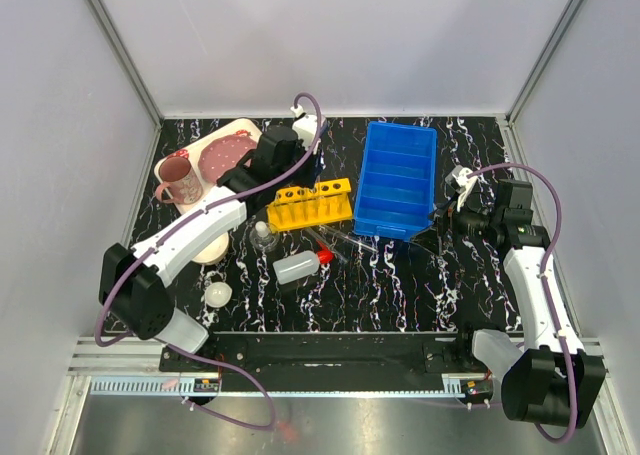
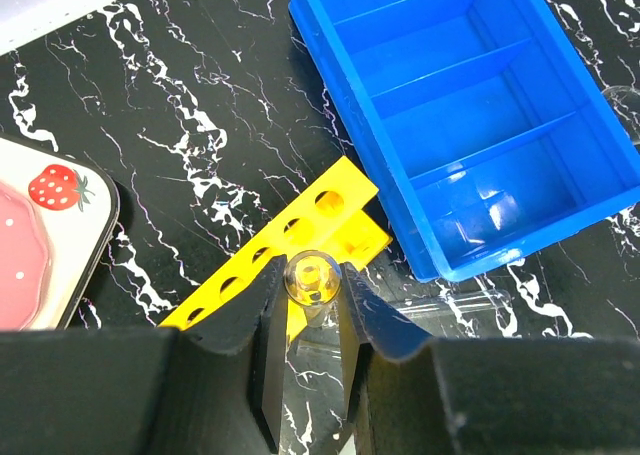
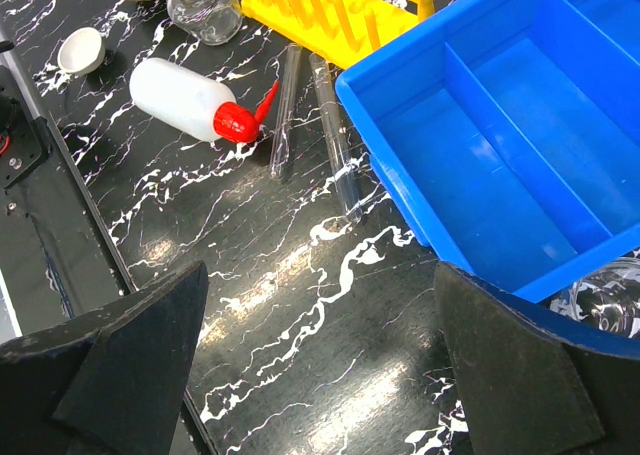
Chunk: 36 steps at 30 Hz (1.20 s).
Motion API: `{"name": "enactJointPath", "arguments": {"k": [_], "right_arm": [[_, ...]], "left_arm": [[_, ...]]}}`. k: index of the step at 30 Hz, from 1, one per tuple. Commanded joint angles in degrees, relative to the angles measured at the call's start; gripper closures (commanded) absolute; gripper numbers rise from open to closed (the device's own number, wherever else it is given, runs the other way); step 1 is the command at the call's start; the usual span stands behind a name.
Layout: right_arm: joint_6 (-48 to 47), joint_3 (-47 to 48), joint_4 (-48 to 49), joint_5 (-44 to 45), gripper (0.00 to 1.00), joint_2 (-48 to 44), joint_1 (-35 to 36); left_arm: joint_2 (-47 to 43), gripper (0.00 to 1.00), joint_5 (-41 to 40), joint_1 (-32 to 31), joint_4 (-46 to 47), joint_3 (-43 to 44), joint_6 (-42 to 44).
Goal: Organize the chemistry lab equipment
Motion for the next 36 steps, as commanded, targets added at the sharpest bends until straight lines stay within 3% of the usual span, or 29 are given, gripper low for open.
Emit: {"name": "enactJointPath", "arguments": {"k": [1, 19, 36], "right_arm": [[-1.3, -0.3, 0.5, -1.0, 0.00, -0.5, -0.4], [-2.2, -0.4, 0.0, -1.5, 0.00, -0.1, -0.8], [-2.6, -0.4, -0.3, -1.7, 0.00, 0.2, -1.1]], "left_arm": [[-3.0, 0.85, 0.2, -0.2, 4.1, 2.6, -0.7], [1.1, 0.84, -0.4, -0.2, 4.8, 2.2, 1.7], [1.0, 0.80, -0.4, -0.2, 9.9, -5.3, 3.3]]}}
